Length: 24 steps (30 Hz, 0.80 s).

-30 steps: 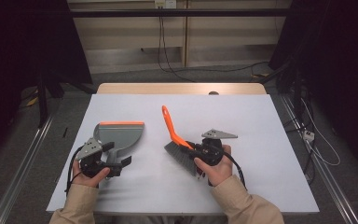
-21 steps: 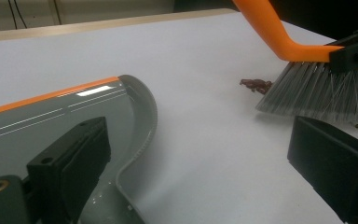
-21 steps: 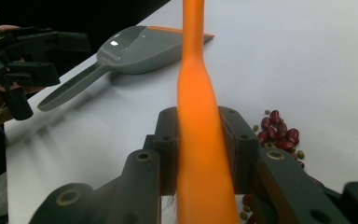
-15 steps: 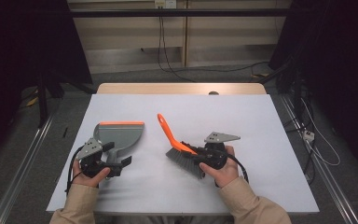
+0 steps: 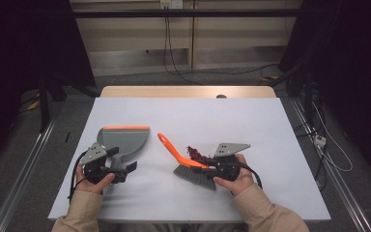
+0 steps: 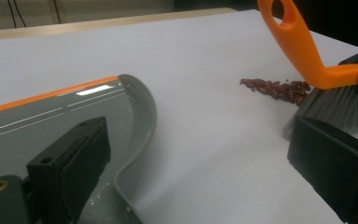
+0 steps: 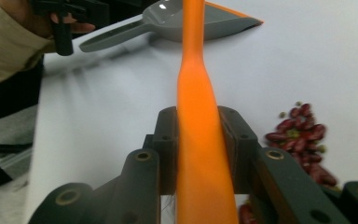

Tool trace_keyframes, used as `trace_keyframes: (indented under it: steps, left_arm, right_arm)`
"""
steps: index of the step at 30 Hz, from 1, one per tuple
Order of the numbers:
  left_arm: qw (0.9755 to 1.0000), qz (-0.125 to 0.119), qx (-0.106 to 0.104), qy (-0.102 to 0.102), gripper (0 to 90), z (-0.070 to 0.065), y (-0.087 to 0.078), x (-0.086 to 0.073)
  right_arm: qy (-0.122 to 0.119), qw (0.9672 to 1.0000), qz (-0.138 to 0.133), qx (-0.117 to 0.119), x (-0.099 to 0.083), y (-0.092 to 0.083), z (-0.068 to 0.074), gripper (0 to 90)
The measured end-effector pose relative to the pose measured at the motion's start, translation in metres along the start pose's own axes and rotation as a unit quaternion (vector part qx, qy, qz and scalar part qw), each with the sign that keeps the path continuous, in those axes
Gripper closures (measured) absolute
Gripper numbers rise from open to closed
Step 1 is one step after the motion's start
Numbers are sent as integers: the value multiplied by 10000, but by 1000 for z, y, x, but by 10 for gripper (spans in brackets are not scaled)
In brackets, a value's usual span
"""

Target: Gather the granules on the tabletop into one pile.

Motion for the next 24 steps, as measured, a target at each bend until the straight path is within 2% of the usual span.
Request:
trace_keyframes:
  steps: [4, 8, 10, 12, 15, 17, 20, 24]
  left_arm:
    - [10000, -7, -1, -10, 56, 0, 0, 0]
    - [10000, -8, 0, -9, 56, 0, 0, 0]
    - [10000, -11, 0, -9, 56, 1, 0, 0]
    - [10000, -7, 5, -13, 56, 1, 0, 0]
    - [10000, 4, 8, -10, 56, 1, 1, -1]
    - [10000, 11, 6, -13, 56, 1, 1, -1]
    - [10000, -1, -1, -7, 56, 1, 1, -1]
    - [10000, -10, 3, -15, 56, 1, 1, -1]
  right_arm:
    - [-189, 9998, -16, 64, 2, 3, -8, 711]
    - [-396, 9992, -19, -37, 7, 7, -17, 711]
    - [-407, 9991, -38, -86, 9, 8, -22, 712]
    - [-295, 9995, -94, -35, 11, 9, -25, 713]
    - [-167, 9994, -297, 59, 18, 8, -22, 713]
    - [-208, 9989, -416, 63, 26, 5, -22, 712]
    - [-271, 9982, -527, -97, 40, 1, -28, 712]
    - [-419, 9963, -603, -448, 54, -5, -48, 712]
Point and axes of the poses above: each handheld gripper's, and its own axes: y roughly forward along the jaws, x roughly out of its top, z roughly to its left, the point moved 5 cm from there along y, roughly forward along the jaws, and after that the axes turned 8 degrees about -z, right-handed, at the moved point
